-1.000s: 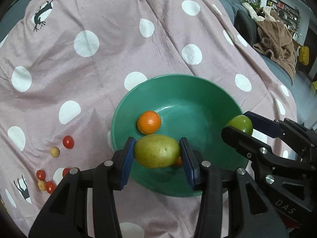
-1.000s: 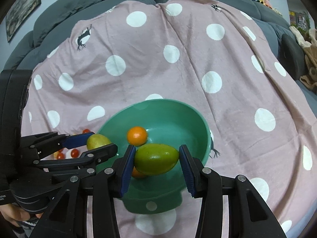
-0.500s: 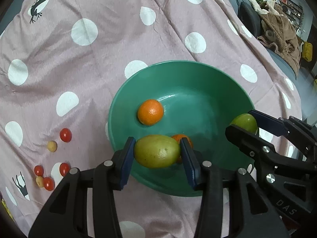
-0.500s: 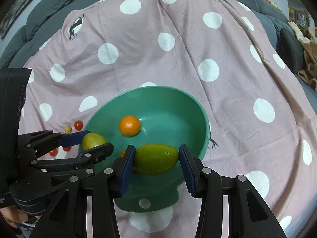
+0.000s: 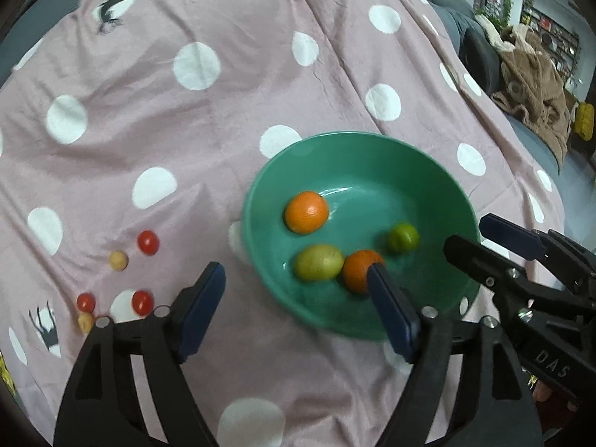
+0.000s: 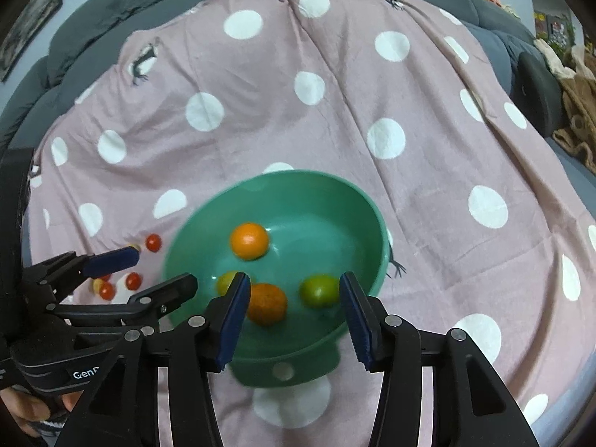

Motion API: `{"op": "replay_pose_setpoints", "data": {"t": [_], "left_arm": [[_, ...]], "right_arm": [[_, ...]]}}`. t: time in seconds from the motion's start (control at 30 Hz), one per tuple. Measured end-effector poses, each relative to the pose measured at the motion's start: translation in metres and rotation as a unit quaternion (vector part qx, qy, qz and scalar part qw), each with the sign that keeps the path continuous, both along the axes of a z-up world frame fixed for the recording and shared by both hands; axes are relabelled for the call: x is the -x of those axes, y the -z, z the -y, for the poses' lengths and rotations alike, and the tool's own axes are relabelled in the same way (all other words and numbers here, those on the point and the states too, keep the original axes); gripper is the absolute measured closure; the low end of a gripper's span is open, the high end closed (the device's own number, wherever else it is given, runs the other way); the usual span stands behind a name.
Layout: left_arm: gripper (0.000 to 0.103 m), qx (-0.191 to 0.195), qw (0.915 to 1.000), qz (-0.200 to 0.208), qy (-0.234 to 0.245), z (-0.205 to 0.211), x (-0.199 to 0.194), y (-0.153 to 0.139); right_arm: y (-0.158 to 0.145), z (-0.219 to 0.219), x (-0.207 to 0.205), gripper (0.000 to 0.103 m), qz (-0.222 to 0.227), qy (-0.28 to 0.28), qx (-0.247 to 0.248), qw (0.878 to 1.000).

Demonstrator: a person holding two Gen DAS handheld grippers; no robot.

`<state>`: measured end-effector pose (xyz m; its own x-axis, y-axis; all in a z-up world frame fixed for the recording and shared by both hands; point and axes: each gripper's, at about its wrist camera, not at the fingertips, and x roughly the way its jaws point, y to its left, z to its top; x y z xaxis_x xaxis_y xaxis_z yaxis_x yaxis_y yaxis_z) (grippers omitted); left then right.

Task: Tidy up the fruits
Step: 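Carry both fruits over the green bowl and release them inside, then move both tools back toward the cherry tomatoes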

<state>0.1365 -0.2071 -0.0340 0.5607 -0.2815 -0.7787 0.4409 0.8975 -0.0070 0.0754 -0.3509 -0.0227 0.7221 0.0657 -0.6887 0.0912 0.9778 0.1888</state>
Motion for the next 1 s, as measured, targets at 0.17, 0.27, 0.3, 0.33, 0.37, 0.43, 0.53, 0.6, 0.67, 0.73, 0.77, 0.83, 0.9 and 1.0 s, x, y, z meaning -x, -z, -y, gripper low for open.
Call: {"op": "replay_pose_setpoints", "data": {"t": [0.17,0.27,0.3,0.33,0.37,0.43,0.53,0.6,0.67,0.73,0.77,0.83,0.9,1.0], "left_arm": [[0.017,0.012,0.9993,-0.014,-0.034,-0.042,0.026,0.010],[0.017,0.011,0.9974,-0.035,-0.061,-0.075,0.049,0.026],[0.017,0.010,0.9965,-0.043,-0.071,-0.088,0.059,0.032],[0.017,0.009,0.9952,-0.050,-0.084,-0.102,0.069,0.038],[0.017,0.009,0.9938,-0.058,-0.094,-0.115,0.077,0.043],[0.017,0.010,0.9903,-0.075,-0.117,-0.143,0.095,0.054],[0.017,0.015,0.9838,-0.093,-0.153,-0.181,0.115,0.063],[0.017,0.031,0.9783,-0.105,-0.176,-0.204,0.126,0.067],[0.017,0.041,0.9744,-0.110,-0.192,-0.217,0.132,0.069],[0.017,0.052,0.9712,-0.112,-0.204,-0.226,0.135,0.072],[0.017,0.060,0.9700,-0.114,-0.206,-0.230,0.137,0.073],[0.017,0.075,0.9681,-0.114,-0.210,-0.234,0.139,0.073],[0.017,0.087,0.9674,-0.114,-0.209,-0.235,0.138,0.073],[0.017,0.104,0.9677,-0.109,-0.202,-0.235,0.136,0.071]], "right_arm": [[-0.008,-0.015,0.019,0.052,0.024,-0.040,-0.014,0.999],[-0.004,-0.032,0.029,0.052,0.018,-0.076,-0.022,0.997],[-0.002,-0.038,0.033,0.052,0.014,-0.088,-0.024,0.996],[0.000,-0.044,0.036,0.052,0.010,-0.102,-0.025,0.994],[0.002,-0.050,0.038,0.052,0.006,-0.114,-0.024,0.993],[0.006,-0.066,0.043,0.052,-0.003,-0.141,-0.020,0.990],[0.011,-0.088,0.046,0.052,-0.017,-0.178,-0.016,0.984],[0.014,-0.102,0.046,0.052,-0.026,-0.196,-0.011,0.980],[0.018,-0.116,0.044,0.052,-0.035,-0.208,-0.009,0.977],[0.022,-0.129,0.042,0.052,-0.046,-0.220,-0.010,0.974],[0.024,-0.136,0.042,0.052,-0.049,-0.227,-0.010,0.973],[0.026,-0.147,0.043,0.052,-0.056,-0.239,-0.004,0.969],[0.027,-0.157,0.043,0.052,-0.061,-0.249,0.005,0.967],[0.029,-0.165,0.041,0.052,-0.067,-0.258,0.017,0.964]]}}
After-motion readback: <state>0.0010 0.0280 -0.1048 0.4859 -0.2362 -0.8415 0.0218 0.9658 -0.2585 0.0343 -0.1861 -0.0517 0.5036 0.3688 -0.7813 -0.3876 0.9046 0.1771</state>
